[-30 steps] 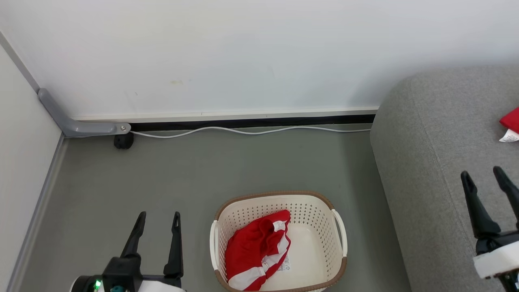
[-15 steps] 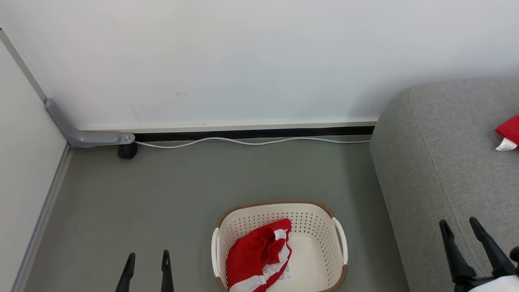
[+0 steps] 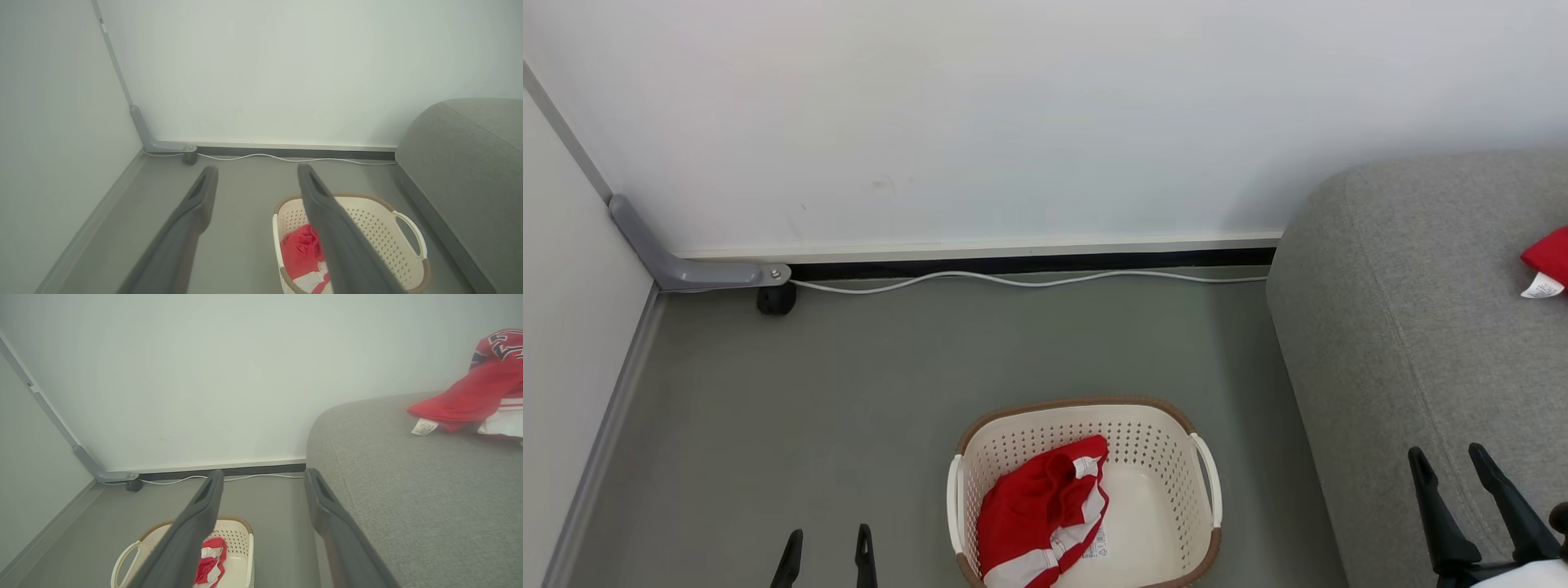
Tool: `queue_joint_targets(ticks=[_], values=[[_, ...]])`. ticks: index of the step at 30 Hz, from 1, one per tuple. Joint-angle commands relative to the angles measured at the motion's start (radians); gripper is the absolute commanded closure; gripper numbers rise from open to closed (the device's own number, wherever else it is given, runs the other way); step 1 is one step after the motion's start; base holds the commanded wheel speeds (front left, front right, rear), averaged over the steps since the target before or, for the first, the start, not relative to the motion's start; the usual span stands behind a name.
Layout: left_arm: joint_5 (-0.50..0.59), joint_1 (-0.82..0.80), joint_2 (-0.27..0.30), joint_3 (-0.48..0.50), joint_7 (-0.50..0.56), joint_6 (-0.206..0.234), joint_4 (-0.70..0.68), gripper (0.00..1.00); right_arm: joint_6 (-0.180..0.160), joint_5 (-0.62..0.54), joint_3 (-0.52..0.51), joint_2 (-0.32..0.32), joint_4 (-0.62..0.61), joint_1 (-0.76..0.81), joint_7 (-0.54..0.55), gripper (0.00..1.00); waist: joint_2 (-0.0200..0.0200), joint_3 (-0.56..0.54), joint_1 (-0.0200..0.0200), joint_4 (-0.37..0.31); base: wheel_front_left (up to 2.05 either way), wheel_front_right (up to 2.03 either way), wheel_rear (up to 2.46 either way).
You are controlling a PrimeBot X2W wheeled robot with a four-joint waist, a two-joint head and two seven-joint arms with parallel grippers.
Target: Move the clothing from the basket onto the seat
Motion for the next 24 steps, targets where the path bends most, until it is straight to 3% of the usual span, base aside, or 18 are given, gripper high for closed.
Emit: queue_joint_targets(ticks=[1,7,24], values=[[-0.006,-0.030,-0.003,0.023,-0.006,0.012,-0.019,0.00,0.001,-0.003,0.009,-0.026,-0.025,-0.018,-0.006,0.00,0.0000,0.003,0.0000,0.001,0.00,0.00,0.00],[-0.009,-0.060,-0.003,-0.021,-0.006,0.030,0.011,0.00,0.001,0.017,0.009,-0.042,-0.060,-0.031,-0.006,0.00,0.0000,0.055,0.0000,0.000,0.00,0.00,0.00],[-0.038,-0.398,-0.003,-0.249,-0.006,0.125,0.247,0.00,0.001,0.165,0.014,-0.226,-0.249,-0.130,-0.006,0.00,0.0000,0.404,0.0000,-0.063,0.00,0.00,0.00]])
